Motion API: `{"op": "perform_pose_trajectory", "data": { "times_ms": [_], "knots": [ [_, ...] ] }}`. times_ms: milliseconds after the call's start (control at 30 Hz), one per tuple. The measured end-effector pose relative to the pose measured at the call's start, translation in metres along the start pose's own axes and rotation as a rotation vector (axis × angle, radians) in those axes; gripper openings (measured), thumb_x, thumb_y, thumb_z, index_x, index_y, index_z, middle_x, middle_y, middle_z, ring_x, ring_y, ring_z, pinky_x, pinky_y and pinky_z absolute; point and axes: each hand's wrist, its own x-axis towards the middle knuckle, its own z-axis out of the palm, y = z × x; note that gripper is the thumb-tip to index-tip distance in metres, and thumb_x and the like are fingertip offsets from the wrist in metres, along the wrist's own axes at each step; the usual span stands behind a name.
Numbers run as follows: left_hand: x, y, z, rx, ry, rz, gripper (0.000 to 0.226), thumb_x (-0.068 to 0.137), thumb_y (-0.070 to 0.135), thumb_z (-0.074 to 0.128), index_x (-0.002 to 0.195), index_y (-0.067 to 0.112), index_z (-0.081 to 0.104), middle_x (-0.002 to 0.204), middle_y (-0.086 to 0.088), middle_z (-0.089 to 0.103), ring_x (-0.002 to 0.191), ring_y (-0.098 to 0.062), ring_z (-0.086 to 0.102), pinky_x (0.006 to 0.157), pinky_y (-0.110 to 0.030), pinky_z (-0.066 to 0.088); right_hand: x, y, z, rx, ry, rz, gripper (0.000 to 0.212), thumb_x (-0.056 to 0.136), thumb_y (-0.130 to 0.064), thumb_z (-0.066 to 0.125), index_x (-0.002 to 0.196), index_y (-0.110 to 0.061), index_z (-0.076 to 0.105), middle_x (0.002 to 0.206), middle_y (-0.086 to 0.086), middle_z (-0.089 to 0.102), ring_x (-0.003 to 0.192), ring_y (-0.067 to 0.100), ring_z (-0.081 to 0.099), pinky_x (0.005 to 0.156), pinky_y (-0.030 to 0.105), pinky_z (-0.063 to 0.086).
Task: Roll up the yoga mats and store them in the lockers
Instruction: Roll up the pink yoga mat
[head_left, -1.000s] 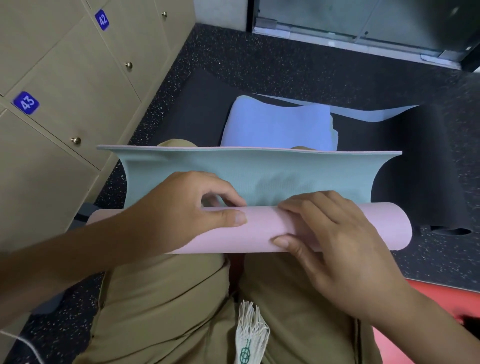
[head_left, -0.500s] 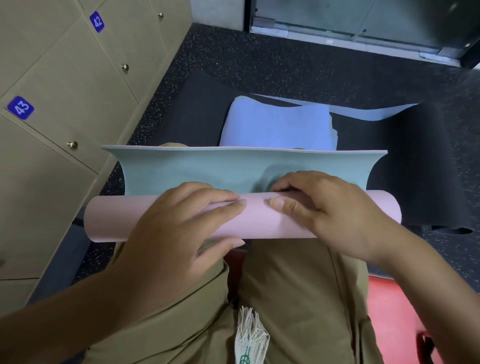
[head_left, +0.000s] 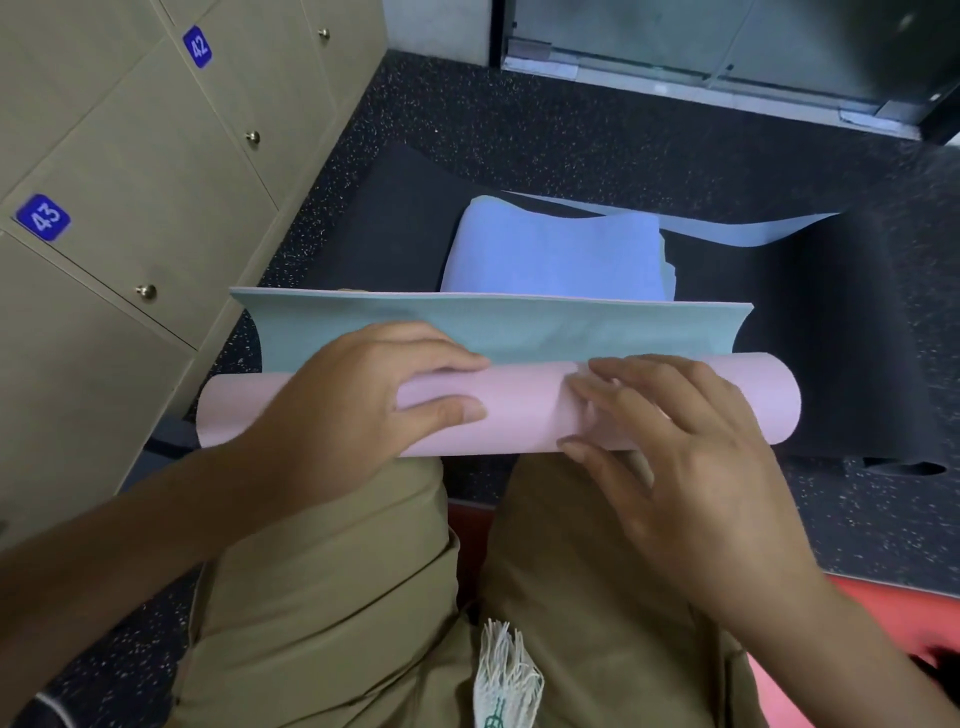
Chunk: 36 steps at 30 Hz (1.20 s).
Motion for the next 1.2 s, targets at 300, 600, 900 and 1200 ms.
{"op": "perform_pose_trajectory", "data": {
  "times_ms": [300, 600, 900, 1200],
  "knots": [
    [0.013, 0.001, -0.002, -0.017, 0.098, -0.011, 0.020, 0.091, 0.036, 0.074, 0.109, 0.028, 0.078, 0.107, 0.018, 0.071, 0.106, -0.004, 0.065, 0.097, -0.027, 0.047, 0.010, 0.004, 0.019, 0.068, 0.047, 0.058, 0.043, 0.097, -0.033, 0.064, 0.133, -0.011, 0.066, 0.131, 0.006, 0.065, 0.118, 0.031, 0.057, 0.108, 0.046, 0.043],
    [-0.001, 0.004, 0.035, 0.262, 0.306, 0.108, 0.037, 0.091, 0.037, 0.071, 0.123, 0.018, 0.074, 0.128, 0.006, 0.068, 0.116, -0.024, 0.062, 0.099, -0.042, 0.047, 0.043, 0.020, 0.025, 0.140, -0.049, 0.121, 0.040, 0.102, -0.044, 0.052, 0.129, -0.019, 0.067, 0.119, -0.005, 0.069, 0.109, 0.022, 0.058, 0.100, 0.032, 0.037],
    [0.022, -0.012, 0.037, 0.344, 0.295, 0.102, 0.052, 0.089, 0.057, 0.064, 0.125, 0.021, 0.072, 0.124, 0.007, 0.069, 0.111, -0.020, 0.063, 0.095, -0.033, 0.045, 0.049, 0.028, 0.025, 0.103, -0.029, 0.076, 0.040, 0.102, -0.042, 0.055, 0.130, -0.015, 0.065, 0.125, 0.001, 0.067, 0.116, 0.025, 0.057, 0.104, 0.035, 0.037],
    [0.057, -0.020, 0.020, 0.273, 0.107, -0.011, 0.052, 0.093, 0.067, 0.043, 0.124, 0.034, 0.068, 0.115, 0.016, 0.068, 0.104, -0.011, 0.063, 0.086, -0.036, 0.048, 0.042, 0.045, 0.033, -0.064, -0.031, 0.090, 0.061, 0.097, -0.056, 0.053, 0.149, -0.023, 0.050, 0.146, 0.005, 0.053, 0.138, 0.031, 0.043, 0.119, 0.048, 0.023]
  ]
}}
